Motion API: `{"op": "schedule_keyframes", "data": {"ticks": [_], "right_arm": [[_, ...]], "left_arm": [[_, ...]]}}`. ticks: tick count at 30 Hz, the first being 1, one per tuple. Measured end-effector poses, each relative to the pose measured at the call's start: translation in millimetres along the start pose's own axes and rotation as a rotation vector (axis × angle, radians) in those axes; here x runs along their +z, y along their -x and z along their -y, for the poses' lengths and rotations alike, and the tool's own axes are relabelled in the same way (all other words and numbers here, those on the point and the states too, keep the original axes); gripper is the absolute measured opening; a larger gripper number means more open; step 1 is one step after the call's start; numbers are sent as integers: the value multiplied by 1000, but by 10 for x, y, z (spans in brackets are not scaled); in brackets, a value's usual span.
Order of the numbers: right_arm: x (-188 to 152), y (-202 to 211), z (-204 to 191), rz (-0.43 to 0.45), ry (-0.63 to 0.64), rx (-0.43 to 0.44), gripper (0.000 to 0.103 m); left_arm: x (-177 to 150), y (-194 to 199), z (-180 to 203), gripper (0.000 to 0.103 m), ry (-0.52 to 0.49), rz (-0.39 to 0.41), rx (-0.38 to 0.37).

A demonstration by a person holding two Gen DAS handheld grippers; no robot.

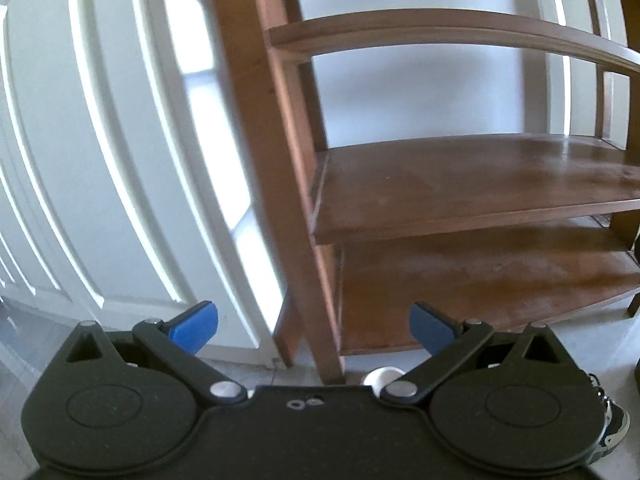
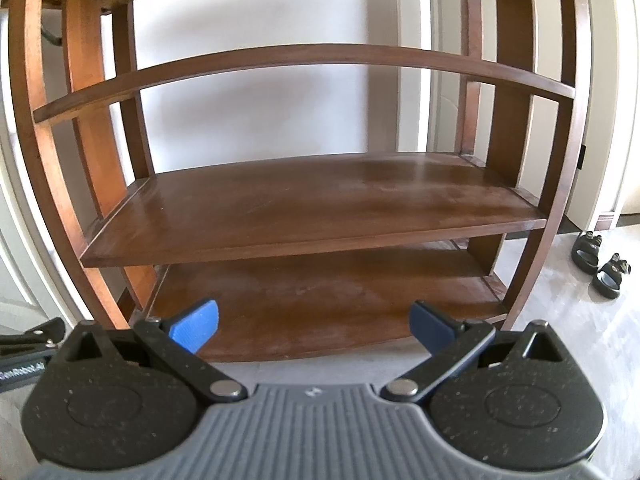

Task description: Organize scattered shoes

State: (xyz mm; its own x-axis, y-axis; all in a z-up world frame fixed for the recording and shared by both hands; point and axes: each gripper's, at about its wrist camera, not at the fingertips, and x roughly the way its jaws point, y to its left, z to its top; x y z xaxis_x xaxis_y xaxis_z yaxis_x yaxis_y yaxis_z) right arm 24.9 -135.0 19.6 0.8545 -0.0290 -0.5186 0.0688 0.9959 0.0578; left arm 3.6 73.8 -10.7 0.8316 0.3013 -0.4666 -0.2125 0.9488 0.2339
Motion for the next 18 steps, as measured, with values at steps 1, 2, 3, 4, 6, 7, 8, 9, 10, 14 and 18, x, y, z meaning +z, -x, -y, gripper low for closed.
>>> {"op": "schedule_keyframes", "data": {"ticks": [1, 2, 3, 4, 6, 7, 8, 9, 10, 14, 18], "right_arm": [[-7, -8, -16, -3, 3, 3, 103], [-16, -8, -36, -3, 9, 8, 103], [-25, -6, -58, -2, 17, 14, 103], [-34, -3, -81, -1, 25, 20, 103], [-48, 10, -114, 5, 43, 36, 103], [-57, 15, -133, 9, 51, 48, 103], [-68, 19, -152, 12, 58, 60, 103], [-78, 22, -171, 14, 64, 71, 103], [-91, 25, -196, 16, 74, 84, 103], [-149, 24, -311, 22, 114, 126, 103], [-243, -29, -499, -2, 174, 156, 103]], "left_arm": [[-8, -2, -67, 103, -4, 2, 10], [-20, -5, -137, 103, -6, 4, 21], [-33, -1, -175, 103, -9, 1, 27], [-62, -13, -305, 103, -6, -6, 41], [-183, -48, -568, 103, 7, -35, 64], [-258, -66, -695, 103, 17, -52, 77], [-343, -65, -780, 102, 20, -67, 90], [-412, -73, -842, 102, 19, -78, 96], [-589, -89, -972, 102, 7, -108, 98], [-1213, -102, -1215, 101, -43, -218, 56], [-1729, -36, -1220, 101, -16, -331, -41]]}}
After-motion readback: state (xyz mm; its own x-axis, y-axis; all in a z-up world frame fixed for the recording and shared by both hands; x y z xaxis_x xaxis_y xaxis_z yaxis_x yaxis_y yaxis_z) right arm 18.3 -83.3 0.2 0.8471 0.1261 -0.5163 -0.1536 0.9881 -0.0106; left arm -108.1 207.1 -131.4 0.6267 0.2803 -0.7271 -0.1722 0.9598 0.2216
